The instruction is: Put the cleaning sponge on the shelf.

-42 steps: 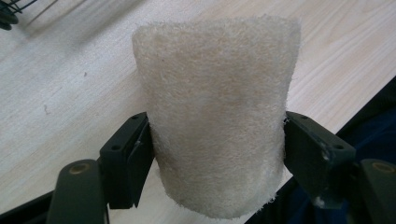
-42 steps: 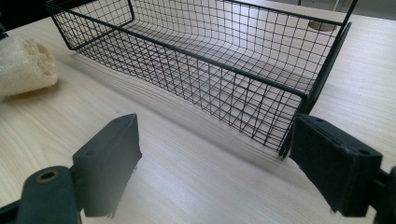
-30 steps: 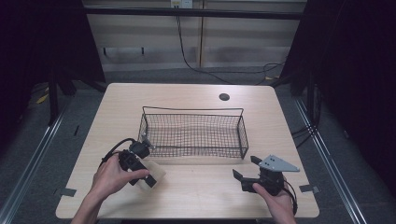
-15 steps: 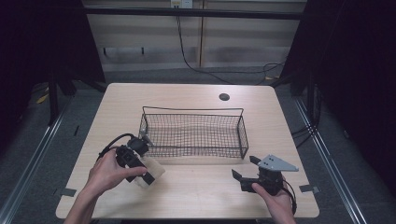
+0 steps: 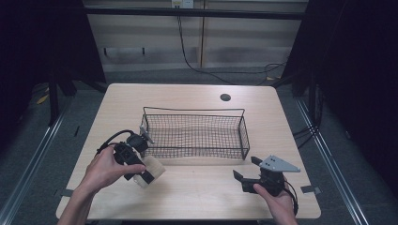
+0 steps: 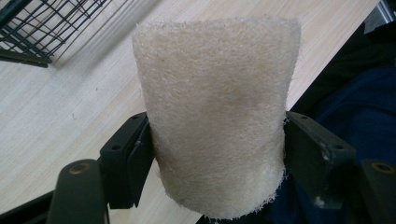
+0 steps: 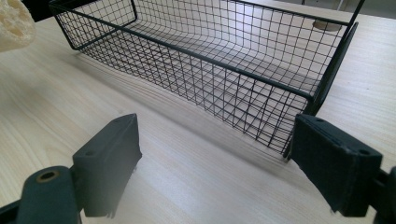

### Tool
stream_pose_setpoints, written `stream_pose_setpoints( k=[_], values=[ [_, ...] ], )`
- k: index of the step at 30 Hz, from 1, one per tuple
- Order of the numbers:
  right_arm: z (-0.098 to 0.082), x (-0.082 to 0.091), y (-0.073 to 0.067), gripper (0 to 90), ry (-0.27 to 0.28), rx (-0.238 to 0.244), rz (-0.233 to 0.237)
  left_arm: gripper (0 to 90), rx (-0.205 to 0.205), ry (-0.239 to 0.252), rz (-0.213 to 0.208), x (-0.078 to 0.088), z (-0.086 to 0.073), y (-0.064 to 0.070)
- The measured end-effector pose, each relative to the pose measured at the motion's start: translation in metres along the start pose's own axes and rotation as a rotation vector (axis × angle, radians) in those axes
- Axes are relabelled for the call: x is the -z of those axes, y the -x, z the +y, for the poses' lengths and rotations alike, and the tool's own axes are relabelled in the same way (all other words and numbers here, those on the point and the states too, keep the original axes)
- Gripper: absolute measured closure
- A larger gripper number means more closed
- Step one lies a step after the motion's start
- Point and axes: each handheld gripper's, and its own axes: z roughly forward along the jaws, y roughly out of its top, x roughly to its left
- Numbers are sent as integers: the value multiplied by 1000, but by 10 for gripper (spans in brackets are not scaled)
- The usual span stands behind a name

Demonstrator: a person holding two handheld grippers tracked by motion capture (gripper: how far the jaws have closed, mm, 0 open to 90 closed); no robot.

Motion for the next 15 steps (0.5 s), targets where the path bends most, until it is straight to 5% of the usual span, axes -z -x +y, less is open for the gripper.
stream_pose_setpoints(
  k=[15],
  values=[
    [0, 0, 0, 156, -3, 2, 0, 281, 21, 20, 17, 18, 10, -1]
  ],
)
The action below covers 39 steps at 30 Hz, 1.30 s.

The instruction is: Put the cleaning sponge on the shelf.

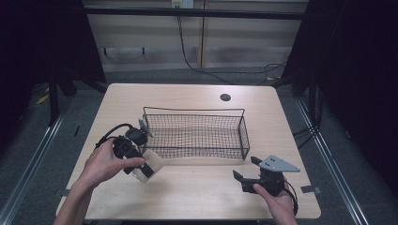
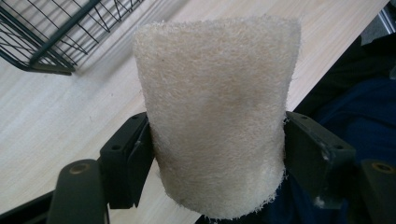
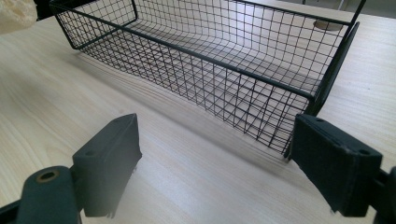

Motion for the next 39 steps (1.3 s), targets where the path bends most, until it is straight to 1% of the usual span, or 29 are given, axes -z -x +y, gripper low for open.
stream_pose_setpoints(
  k=[2, 5, 7, 11, 12, 13, 15, 17, 18, 19, 20, 22, 23, 24, 25, 28, 29, 31, 32, 33, 37, 38, 39],
  values=[
    [0, 0, 0, 156, 1, 0, -1, 281, 3, 7, -4, 3, 1, 0],
    [0, 0, 0, 156, 1, 1, -2, 281, 25, 6, 19, 6, 3, -1],
    [0, 0, 0, 156, 0, 1, -2, 281, 29, 7, 18, 9, 5, -1],
    [0, 0, -1, 156, -2, 0, 1, 281, 23, 6, 28, 14, 11, 2],
    [0, -1, 0, 156, -2, 0, 1, 281, 20, -1, 29, 15, 13, 2],
    [0, -1, 0, 156, -2, 0, 0, 281, 25, 1, 36, 17, 16, 2],
    [0, 0, 0, 156, -2, 0, 1, 281, 21, -3, 34, 18, 18, 2],
    [0, 0, 0, 156, -1, 0, 2, 282, 21, -7, 43, 21, 21, 3],
    [0, 0, 0, 156, -2, 0, 3, 282, 31, -8, 51, 22, 22, 3],
    [0, -1, 0, 156, -2, 1, 3, 282, 34, -4, 52, 23, 24, 3],
    [0, -1, 0, 156, -2, 0, 4, 282, 32, -12, 53, 26, 27, 1],
    [0, -1, 0, 156, -2, 1, 4, 282, 39, -13, 52, 27, 28, 0],
    [0, -1, 0, 156, -2, 1, 5, 282, 43, -21, 63, 28, 32, -1],
    [0, -1, 0, 156, -2, 1, 5, 282, 43, -21, 63, 28, 32, -1],
    [0, -1, 0, 156, -1, 1, 5, 282, 46, -24, 73, 29, 35, 0],
    [0, 0, 0, 156, 0, -4, 2, 282, 55, -13, 69, 30, 39, 1],
    [0, 0, 0, 156, 0, -2, 1, 282, 56, -20, 69, 31, 41, 0],
    [0, 0, 0, 156, 1, -1, 1, 282, 73, -19, 87, 33, 44, -1],
    [0, 0, 0, 156, 1, 0, 1, 282, 73, -22, 92, 34, 45, -1],
    [0, 0, 0, 156, 0, -1, 1, 282, 82, -15, 93, 34, 47, -1],
    [0, 0, 0, 156, 0, -1, 3, 282, 90, -13, 94, 35, 55, -1],
    [0, 0, 0, 156, 2, 1, 2, 282, 102, -6, 90, 36, 56, -1],
    [0, 1, 0, 156, 2, -1, 2, 282, 112, -7, 94, 36, 58, -2]
  ],
)
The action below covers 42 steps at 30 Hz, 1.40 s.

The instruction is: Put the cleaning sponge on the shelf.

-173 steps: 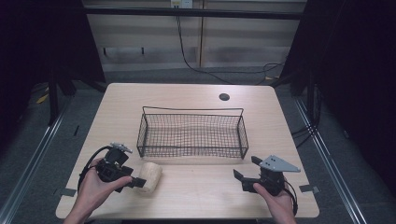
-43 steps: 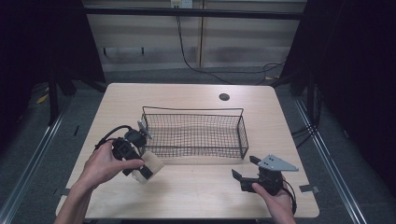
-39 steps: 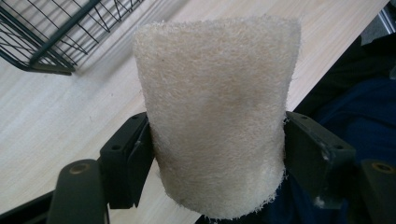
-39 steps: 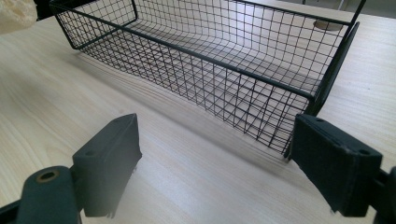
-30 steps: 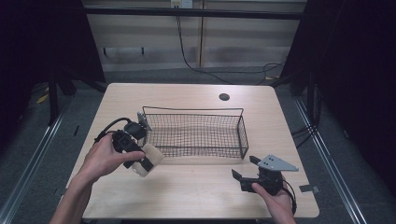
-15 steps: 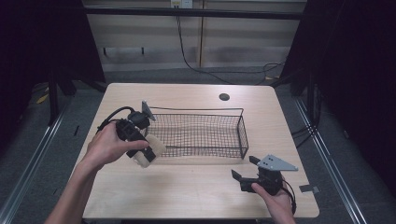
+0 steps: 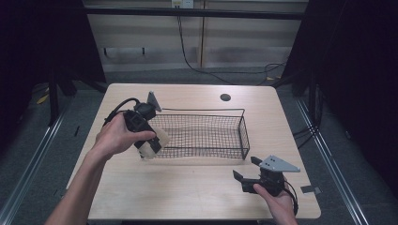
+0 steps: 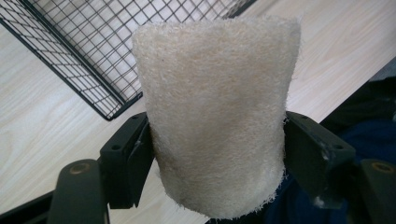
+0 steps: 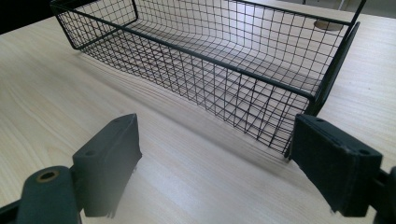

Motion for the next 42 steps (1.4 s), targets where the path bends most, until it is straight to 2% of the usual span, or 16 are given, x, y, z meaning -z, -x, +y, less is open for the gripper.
stream_pose_setpoints(
  k=[8, 13, 19, 30, 36, 41, 42],
  values=[
    [0, 2, 0, 156, 3, -3, 0, 283, 55, 16, -19, 1, 10, -2],
    [0, 2, 0, 156, 3, -1, 1, 283, 106, -7, -29, 0, 17, -6],
    [0, 2, 0, 156, 3, 3, 4, 283, 124, -4, -30, -1, 21, -6],
    [0, 2, 0, 156, 2, 2, 7, 283, 205, 25, -4, -6, 30, -13],
    [0, 2, -1, 157, 0, 1, 9, 283, 239, 22, 7, -15, 36, -17],
    [0, 1, -1, 157, -2, 10, 20, 283, 294, 31, 11, -26, 40, -21],
    [0, 1, -1, 157, -2, 10, 20, 283, 294, 31, 11, -26, 40, -21]
  ],
)
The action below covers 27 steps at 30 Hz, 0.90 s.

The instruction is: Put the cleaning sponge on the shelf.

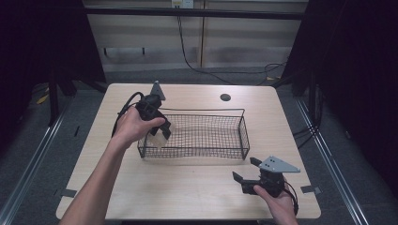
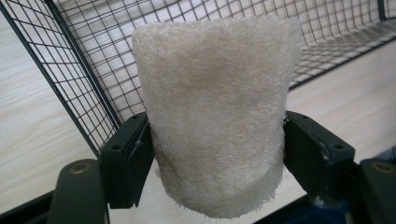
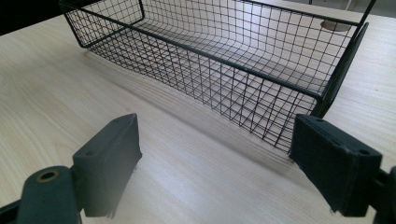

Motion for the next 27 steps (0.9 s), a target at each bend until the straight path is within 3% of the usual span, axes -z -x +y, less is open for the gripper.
stream_pose_setpoints(
  k=[15, 27],
  values=[
    [0, -1, -2, 157, -8, 16, 12, 282, 114, 26, 14, -17, 8, -15],
    [0, -2, -4, 157, -13, 30, 19, 282, 160, 4, 18, -40, 9, -20]
  ],
)
